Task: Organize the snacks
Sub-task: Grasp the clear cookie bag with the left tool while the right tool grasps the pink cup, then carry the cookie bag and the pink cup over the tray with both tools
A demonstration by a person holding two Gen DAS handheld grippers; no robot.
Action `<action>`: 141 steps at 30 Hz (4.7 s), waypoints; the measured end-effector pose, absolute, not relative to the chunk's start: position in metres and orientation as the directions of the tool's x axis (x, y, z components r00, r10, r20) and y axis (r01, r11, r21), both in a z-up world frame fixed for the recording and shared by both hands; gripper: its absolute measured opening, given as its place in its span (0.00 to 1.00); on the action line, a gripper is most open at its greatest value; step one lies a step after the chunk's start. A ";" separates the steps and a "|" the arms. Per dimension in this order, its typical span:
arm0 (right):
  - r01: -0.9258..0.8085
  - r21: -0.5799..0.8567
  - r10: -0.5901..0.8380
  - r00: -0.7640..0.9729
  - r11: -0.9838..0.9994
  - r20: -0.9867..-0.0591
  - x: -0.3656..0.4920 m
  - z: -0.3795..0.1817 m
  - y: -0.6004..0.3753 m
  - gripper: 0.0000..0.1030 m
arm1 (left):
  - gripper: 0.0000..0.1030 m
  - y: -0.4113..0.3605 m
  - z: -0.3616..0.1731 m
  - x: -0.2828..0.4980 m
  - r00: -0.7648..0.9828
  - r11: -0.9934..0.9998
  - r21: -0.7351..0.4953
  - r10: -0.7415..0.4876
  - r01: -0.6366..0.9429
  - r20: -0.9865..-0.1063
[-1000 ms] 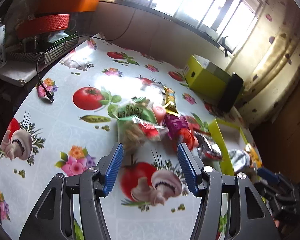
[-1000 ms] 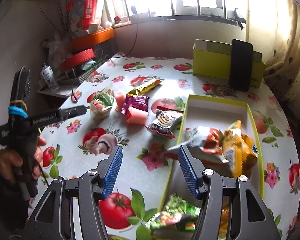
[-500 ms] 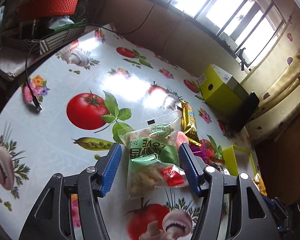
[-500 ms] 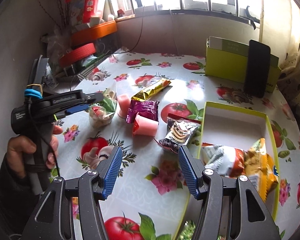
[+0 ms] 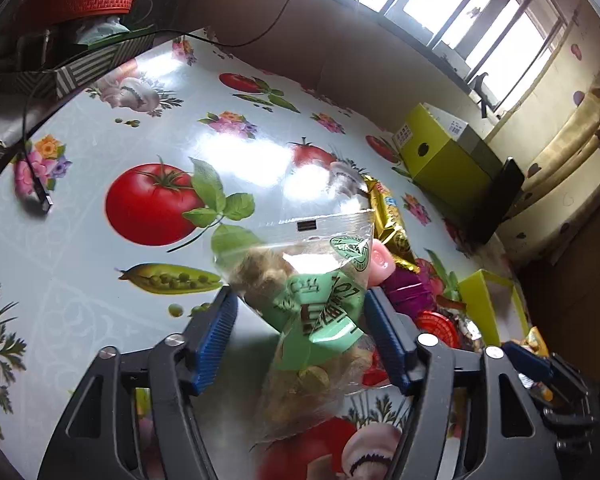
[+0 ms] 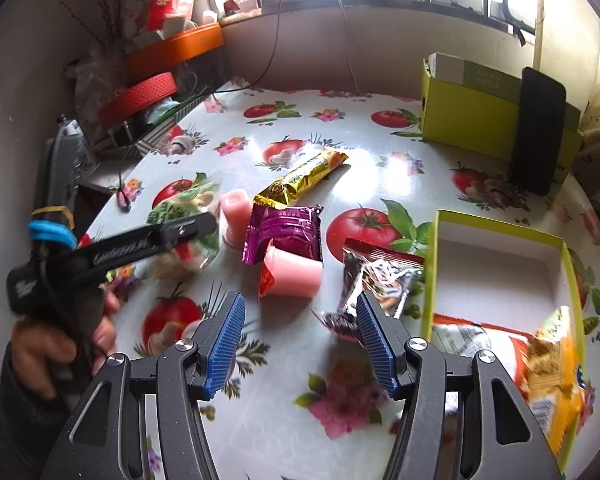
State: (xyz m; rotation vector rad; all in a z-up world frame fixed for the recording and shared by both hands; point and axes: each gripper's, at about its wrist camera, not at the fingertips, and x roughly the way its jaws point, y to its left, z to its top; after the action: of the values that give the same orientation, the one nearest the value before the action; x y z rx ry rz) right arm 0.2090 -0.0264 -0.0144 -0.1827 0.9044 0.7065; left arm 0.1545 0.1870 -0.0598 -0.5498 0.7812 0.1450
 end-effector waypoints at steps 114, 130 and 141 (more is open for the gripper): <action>-0.496 0.222 0.498 0.537 0.839 -0.681 0.129 0.010 -0.206 0.39 | 0.47 -0.040 0.010 0.078 0.701 0.977 -0.191 -0.201 0.093 -0.684; -0.417 0.200 0.419 0.540 0.887 -0.730 0.152 -0.014 -0.232 0.39 | 0.47 -0.069 -0.004 0.101 0.645 0.959 -0.203 -0.284 0.199 -0.710; -0.421 0.178 0.398 0.524 0.890 -0.753 0.160 -0.022 -0.231 0.41 | 0.48 -0.081 -0.012 0.117 0.602 0.942 -0.212 -0.331 0.262 -0.727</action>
State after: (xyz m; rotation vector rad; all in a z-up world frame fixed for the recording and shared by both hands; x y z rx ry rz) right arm 0.1597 -0.2311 -0.0216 -0.0273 0.8941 0.4901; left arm 0.1167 -0.0809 -0.0118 -0.0868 0.8589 -0.3436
